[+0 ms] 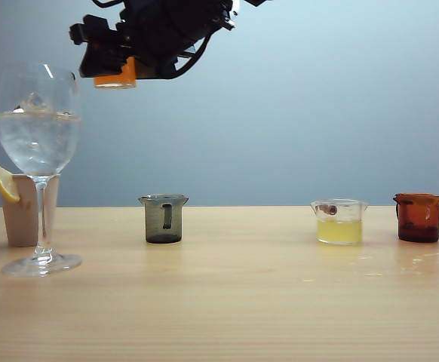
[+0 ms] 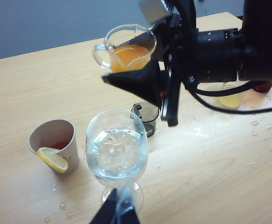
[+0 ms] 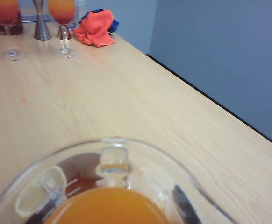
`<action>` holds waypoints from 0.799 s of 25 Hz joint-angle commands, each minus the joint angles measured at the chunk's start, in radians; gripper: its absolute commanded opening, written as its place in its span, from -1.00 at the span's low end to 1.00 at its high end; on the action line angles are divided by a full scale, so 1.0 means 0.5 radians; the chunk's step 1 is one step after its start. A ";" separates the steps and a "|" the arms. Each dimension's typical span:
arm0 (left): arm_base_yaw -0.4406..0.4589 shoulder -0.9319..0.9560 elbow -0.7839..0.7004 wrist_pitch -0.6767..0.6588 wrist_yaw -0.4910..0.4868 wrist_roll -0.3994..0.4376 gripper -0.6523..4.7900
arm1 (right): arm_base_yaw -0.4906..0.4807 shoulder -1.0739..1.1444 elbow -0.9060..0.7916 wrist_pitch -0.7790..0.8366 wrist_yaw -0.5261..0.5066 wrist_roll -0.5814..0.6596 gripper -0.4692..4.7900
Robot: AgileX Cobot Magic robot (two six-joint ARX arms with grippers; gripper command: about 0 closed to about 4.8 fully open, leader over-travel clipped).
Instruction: Pick up the second measuring cup from the left, pour the orange juice inside into the goblet, and finally put the measuring cup back in its original place.
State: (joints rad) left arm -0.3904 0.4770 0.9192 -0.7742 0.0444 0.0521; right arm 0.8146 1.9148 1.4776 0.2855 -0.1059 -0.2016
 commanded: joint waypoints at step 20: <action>0.002 0.000 0.002 0.024 0.002 0.001 -0.77 | 0.134 -0.015 0.135 -0.038 0.089 -0.640 -0.23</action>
State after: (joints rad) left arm -0.3904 0.4770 0.9192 -0.7742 0.0444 0.0521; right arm 0.8799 1.9160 1.5383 0.2363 -0.0704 -0.5037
